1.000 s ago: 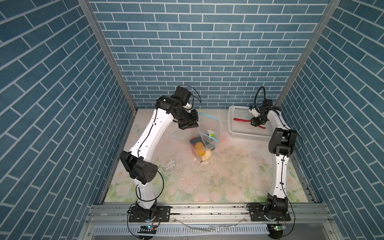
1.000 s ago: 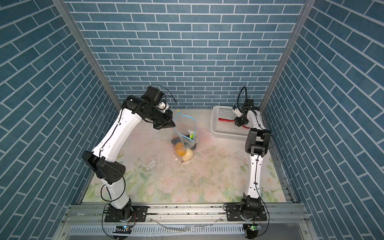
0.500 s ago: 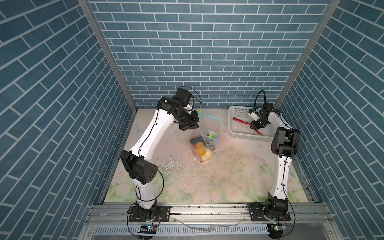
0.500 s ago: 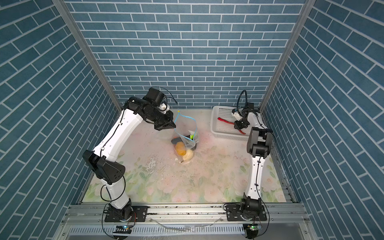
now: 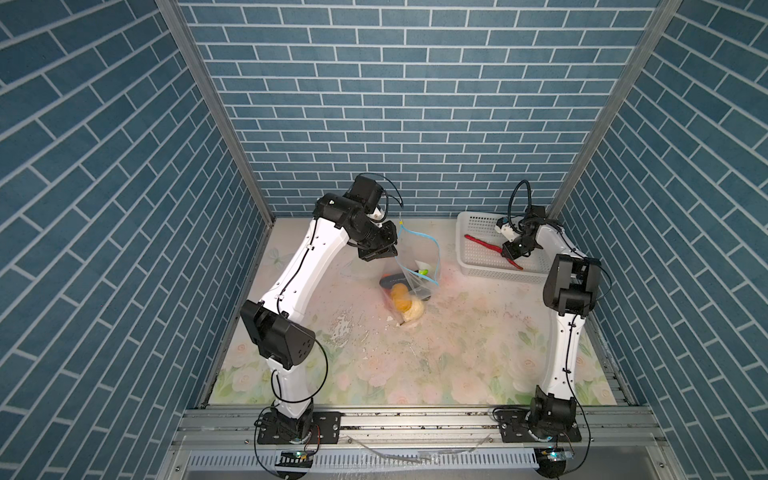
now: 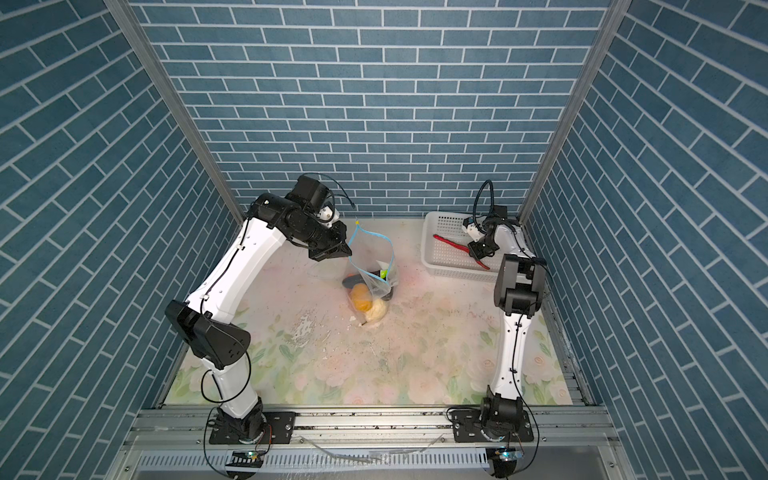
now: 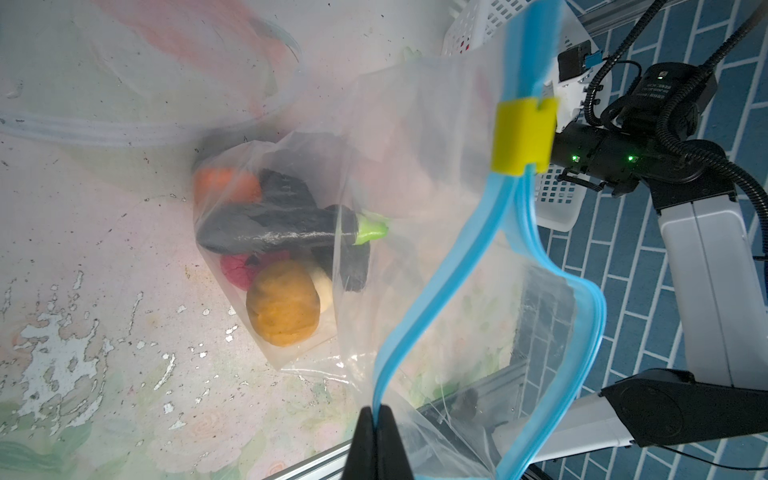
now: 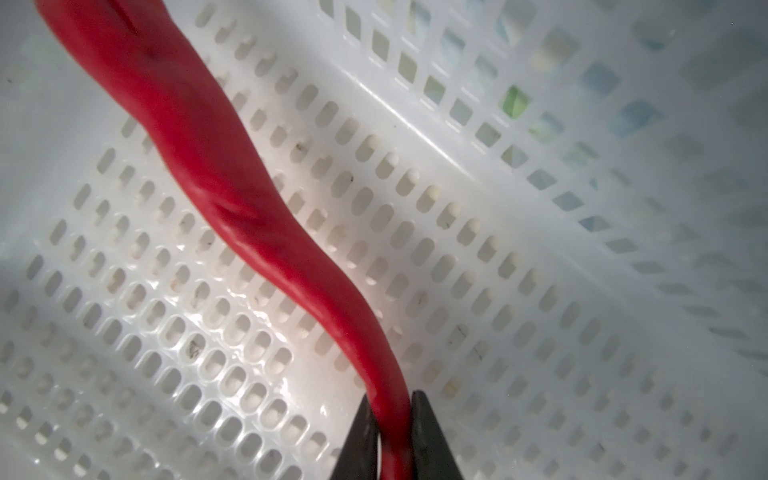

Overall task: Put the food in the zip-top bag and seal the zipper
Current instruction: 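Lift the red chili with right gripper and carry it toward the bag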

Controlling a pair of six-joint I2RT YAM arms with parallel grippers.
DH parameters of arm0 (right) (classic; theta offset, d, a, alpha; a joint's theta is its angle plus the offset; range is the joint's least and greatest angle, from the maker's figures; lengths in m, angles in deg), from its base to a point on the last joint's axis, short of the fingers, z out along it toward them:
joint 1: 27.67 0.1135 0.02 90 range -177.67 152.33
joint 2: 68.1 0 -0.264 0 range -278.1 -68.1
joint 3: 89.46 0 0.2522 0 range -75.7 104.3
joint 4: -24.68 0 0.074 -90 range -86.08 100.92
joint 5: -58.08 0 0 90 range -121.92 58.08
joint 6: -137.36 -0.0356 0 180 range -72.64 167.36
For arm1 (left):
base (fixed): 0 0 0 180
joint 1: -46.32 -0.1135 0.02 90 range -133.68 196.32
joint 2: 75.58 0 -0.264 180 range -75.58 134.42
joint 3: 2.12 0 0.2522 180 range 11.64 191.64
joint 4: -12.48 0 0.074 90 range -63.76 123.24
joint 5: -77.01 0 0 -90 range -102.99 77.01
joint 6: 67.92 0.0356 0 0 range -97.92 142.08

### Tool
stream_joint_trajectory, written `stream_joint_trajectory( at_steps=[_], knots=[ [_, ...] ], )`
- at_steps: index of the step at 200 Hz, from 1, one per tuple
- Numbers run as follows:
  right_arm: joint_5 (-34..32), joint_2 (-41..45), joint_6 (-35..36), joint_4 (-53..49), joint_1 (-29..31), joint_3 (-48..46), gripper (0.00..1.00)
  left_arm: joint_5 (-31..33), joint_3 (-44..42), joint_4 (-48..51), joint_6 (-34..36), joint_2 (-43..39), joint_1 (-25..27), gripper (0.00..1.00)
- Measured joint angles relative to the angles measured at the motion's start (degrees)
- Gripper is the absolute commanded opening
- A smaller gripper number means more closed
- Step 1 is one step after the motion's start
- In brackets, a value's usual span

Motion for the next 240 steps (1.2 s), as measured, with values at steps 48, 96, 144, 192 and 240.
stream_joint_trajectory(
  at_steps=[48,96,144,192,240],
  knots=[
    [0.09,5.75,-0.04,1.64,0.00,-4.04,0.14,0.00,1.03,0.02,0.00,0.00,0.02,0.00],
    [4.02,13.00,-2.45,7.28,0.00,-10.03,0.14,0.00,1.09,0.00,0.00,0.00,0.02,0.00],
    [12.98,20.31,-13.86,24.59,0.00,-22.62,0.09,0.00,1.07,-0.57,-0.02,0.00,0.04,0.00],
    [20.20,24.52,-33.09,48.94,0.79,-31.76,0.06,-0.09,1.07,-0.76,-0.07,0.02,0.04,0.00],
    [22.08,31.69,-45.35,62.36,6.71,-36.37,0.05,-0.26,4.15,-0.22,-0.04,1.27,0.04,0.00]
  ],
)
